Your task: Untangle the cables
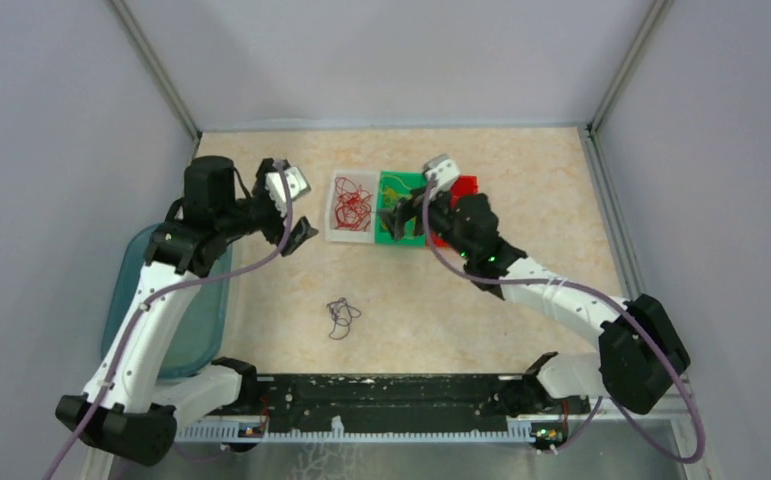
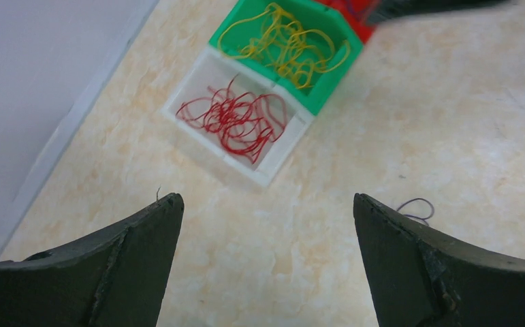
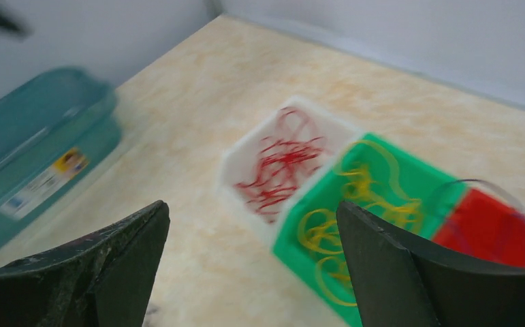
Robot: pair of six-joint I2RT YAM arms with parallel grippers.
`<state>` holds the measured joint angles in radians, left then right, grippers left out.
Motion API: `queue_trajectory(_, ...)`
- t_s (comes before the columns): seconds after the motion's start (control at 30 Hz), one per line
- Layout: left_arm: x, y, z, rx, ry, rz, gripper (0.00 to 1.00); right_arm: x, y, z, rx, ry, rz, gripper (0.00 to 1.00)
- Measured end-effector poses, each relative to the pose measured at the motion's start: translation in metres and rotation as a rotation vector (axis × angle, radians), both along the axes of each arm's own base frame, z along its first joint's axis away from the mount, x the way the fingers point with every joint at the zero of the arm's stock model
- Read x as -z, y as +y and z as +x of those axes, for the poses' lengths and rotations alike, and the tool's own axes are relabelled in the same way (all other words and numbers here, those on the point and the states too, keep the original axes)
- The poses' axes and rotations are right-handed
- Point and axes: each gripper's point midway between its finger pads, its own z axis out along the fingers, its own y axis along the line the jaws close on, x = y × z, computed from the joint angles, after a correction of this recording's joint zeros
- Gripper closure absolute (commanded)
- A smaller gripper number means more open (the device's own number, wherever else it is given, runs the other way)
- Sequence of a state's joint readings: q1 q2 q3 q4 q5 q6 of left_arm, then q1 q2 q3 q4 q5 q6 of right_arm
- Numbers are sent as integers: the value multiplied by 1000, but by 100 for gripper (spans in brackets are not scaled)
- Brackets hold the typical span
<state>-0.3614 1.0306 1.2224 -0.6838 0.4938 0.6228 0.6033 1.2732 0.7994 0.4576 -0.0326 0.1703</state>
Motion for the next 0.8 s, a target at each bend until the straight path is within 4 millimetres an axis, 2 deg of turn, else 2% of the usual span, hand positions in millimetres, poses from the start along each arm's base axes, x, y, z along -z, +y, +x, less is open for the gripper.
queue_trajectory(0.1,12,33,28,-116,47,-4,0,21,54,-50,-199,21,-52,10)
queue_trajectory(0.17,18,53,41,-178,64,-10,0,44,78,-78,-291,50,-90,12)
queue_trajectory(0.33,31,79,52,-248,85,-42,0,120,123,-129,-451,161,-228,15)
queue_trajectory(0.43,39,86,53,-269,108,-67,0,168,136,-152,-514,229,-319,17)
queue_trajectory(0.57,43,88,53,-277,124,-86,0,208,144,-163,-545,287,-398,20)
queue_trajectory(0.67,47,87,50,-276,129,-98,0,224,150,-160,-541,307,-426,26)
queue_trajectory(0.77,49,85,48,-276,131,-116,0,232,155,-157,-534,313,-437,38)
queue_trajectory(0.8,50,85,47,-276,132,-120,0,234,156,-157,-531,313,-438,45)
